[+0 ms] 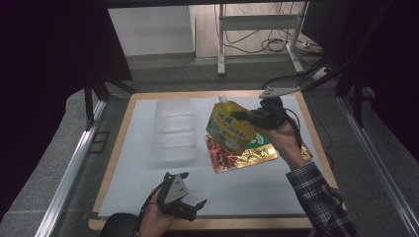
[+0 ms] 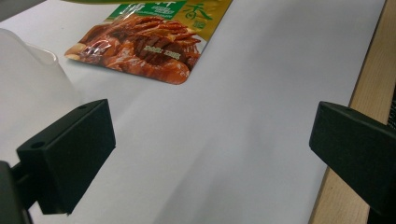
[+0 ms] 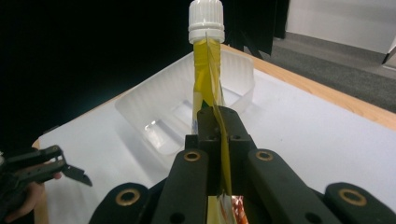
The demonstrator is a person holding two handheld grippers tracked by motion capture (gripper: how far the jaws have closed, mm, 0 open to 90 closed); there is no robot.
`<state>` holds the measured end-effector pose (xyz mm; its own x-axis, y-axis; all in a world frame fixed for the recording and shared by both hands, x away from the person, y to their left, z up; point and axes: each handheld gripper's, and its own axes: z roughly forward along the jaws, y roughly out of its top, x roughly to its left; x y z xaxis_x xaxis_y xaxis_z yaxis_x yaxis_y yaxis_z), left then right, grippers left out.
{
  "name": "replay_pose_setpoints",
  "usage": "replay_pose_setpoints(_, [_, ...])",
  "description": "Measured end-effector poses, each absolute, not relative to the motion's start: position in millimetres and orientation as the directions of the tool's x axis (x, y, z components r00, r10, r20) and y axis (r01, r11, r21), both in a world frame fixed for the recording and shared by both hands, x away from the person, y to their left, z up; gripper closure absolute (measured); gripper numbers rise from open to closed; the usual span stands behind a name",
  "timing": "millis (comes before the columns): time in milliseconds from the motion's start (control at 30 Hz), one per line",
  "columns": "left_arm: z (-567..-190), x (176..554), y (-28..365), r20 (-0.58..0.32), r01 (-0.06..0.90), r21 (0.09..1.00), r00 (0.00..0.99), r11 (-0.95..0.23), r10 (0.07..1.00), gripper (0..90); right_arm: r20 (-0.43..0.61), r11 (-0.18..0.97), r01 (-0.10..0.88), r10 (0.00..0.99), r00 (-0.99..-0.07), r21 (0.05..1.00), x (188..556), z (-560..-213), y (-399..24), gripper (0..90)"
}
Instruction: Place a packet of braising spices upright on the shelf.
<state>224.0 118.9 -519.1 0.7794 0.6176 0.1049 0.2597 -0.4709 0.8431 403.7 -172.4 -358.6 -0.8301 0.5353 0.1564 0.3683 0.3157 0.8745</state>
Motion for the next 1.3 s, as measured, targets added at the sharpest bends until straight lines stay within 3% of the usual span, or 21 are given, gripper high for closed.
replay_pose_setpoints(1300, [-523, 223, 124, 0.11, 0.278, 0.821, 0.78, -0.499, 0.616, 0.0, 0.125, 0.305, 0.319, 0.519, -0.846, 0.897, 483, -345, -105, 88.0])
